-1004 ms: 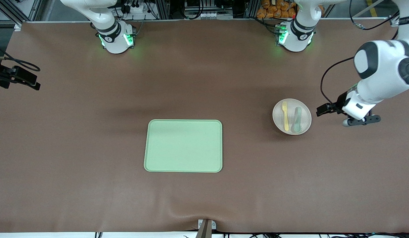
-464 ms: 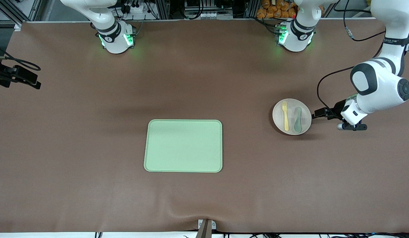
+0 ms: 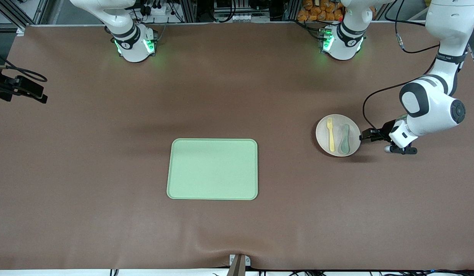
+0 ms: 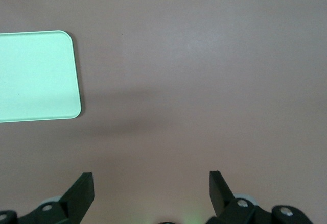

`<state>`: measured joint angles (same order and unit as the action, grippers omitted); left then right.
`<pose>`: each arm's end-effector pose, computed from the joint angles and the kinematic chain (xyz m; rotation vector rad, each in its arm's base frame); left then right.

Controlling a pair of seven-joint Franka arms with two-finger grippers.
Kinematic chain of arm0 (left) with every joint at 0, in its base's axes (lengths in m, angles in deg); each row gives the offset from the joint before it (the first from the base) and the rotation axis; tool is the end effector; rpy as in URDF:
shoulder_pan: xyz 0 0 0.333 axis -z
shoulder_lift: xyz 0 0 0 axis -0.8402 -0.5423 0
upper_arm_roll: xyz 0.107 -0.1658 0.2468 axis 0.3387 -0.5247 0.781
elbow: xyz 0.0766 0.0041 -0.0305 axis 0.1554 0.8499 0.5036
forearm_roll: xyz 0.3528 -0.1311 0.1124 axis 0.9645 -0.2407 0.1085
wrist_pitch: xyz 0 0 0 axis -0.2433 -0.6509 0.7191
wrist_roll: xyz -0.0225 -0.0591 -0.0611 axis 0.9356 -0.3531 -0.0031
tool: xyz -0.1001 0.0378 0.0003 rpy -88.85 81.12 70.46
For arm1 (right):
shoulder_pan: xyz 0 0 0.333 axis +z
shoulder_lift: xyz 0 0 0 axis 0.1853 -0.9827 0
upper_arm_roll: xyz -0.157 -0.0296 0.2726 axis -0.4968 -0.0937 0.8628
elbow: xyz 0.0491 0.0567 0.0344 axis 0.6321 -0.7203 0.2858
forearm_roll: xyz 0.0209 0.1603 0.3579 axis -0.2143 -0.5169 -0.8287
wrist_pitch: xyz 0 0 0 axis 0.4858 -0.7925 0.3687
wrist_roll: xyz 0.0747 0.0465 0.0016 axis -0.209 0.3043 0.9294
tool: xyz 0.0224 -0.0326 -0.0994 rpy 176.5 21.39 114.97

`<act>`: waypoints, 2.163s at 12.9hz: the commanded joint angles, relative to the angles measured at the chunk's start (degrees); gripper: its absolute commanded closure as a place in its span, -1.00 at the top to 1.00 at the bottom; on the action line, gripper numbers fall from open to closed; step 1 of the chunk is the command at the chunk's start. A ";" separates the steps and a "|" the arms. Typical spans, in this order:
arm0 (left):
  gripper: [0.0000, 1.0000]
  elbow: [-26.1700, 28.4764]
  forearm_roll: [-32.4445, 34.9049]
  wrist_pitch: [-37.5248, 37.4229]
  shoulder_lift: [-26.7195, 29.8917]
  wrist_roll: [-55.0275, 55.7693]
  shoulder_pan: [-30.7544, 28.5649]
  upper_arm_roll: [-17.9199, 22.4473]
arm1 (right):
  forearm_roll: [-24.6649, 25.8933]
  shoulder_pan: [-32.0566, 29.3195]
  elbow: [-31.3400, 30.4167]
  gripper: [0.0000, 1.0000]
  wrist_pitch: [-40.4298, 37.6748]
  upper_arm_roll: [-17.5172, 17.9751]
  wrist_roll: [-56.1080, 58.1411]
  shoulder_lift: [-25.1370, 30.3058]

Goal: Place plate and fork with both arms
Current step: 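Grasp the white plate's rim with the left gripper, then carry the plate with the left gripper onto the green tray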

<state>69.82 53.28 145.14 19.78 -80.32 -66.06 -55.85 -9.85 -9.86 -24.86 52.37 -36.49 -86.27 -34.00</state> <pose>0.5279 0.0579 0.2120 2.8307 -0.0041 -0.1363 0.5565 -0.0129 0.6496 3.1237 -0.1007 -0.1096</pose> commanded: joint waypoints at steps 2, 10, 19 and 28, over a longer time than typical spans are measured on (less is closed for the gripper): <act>0.06 0.06 -6.82 0.95 -2.49 -6.08 -0.42 -0.53 | 0.23 -1.08 0.29 1.00 -0.60 0.84 -0.54 -0.06; -0.57 -1.70 -7.36 0.77 -5.92 -9.61 0.46 -0.62 | 0.23 -1.08 0.29 1.00 -0.69 0.84 -0.45 -0.06; -1.00 -6.44 -7.01 -1.50 -7.15 -9.18 0.81 -2.11 | 0.23 -1.35 0.29 1.00 -0.69 0.84 -0.54 -0.06; -1.00 -23.83 -6.39 -9.77 -8.47 7.66 7.47 -5.80 | 0.23 -1.35 0.29 1.00 -0.69 0.84 -0.54 -0.06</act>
<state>50.43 47.27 137.18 12.98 -77.51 -61.38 -61.74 -9.85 -10.04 -24.87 52.17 -36.55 -86.27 -34.00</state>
